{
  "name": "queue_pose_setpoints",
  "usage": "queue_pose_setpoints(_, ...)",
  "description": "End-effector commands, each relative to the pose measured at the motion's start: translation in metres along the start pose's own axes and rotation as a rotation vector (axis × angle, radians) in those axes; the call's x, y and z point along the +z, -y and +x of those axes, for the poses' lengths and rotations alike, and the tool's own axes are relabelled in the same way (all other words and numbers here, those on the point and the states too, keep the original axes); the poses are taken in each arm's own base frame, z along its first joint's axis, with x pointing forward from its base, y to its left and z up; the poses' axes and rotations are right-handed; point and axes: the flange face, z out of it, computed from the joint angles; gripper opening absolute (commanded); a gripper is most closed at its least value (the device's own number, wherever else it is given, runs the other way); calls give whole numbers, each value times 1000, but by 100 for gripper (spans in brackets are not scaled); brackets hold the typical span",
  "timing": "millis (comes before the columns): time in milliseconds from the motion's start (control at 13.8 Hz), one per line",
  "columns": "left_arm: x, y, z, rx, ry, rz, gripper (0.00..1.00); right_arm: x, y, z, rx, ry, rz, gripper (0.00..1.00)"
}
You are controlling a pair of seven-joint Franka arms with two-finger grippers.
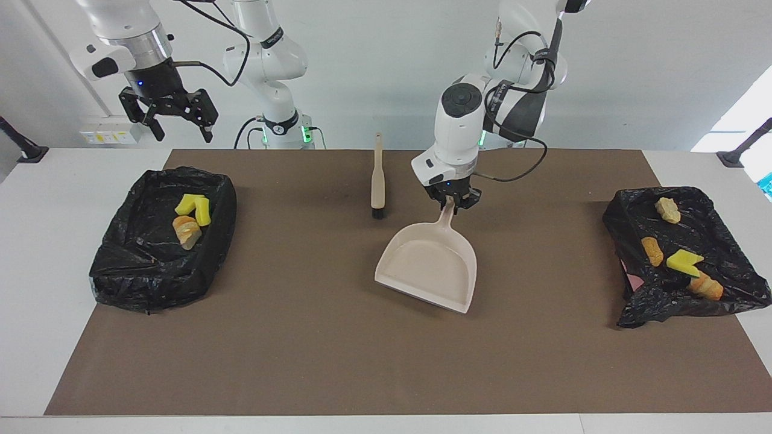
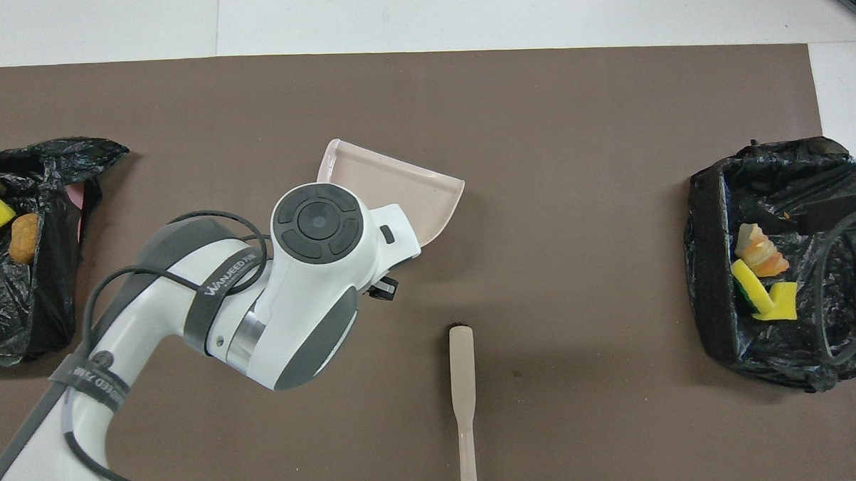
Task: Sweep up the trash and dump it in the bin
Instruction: 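Lower the dustpan onto the mat beside the brush with the left gripper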
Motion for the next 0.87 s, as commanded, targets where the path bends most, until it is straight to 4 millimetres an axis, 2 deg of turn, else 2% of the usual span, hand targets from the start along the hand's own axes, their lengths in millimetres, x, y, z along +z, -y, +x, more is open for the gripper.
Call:
queue_pose_setpoints(0, 0, -35, 24, -99, -42, -58, 0, 1, -3, 0, 8, -12, 16, 100)
queue_pose_setpoints(217, 15, -60, 33, -203, -70, -99, 0, 1, -2, 0, 8, -13, 18, 100)
queue_pose_setpoints(433, 33, -89, 37, -222, -77, -99, 0, 1, -1, 0, 5, -13, 16, 100)
queue_pose_setpoints(578, 43, -101, 47, -241, -72, -98, 0, 1, -3, 0, 8, -15, 16, 100)
queue_pose_setpoints(722, 69, -134, 46, -260, -66, -59, 0, 2, -5, 1, 9, -13, 14, 100)
queue_pose_setpoints(794, 71, -137, 46, -251, -79, -51, 0, 2, -5, 1, 8, -15, 13, 100)
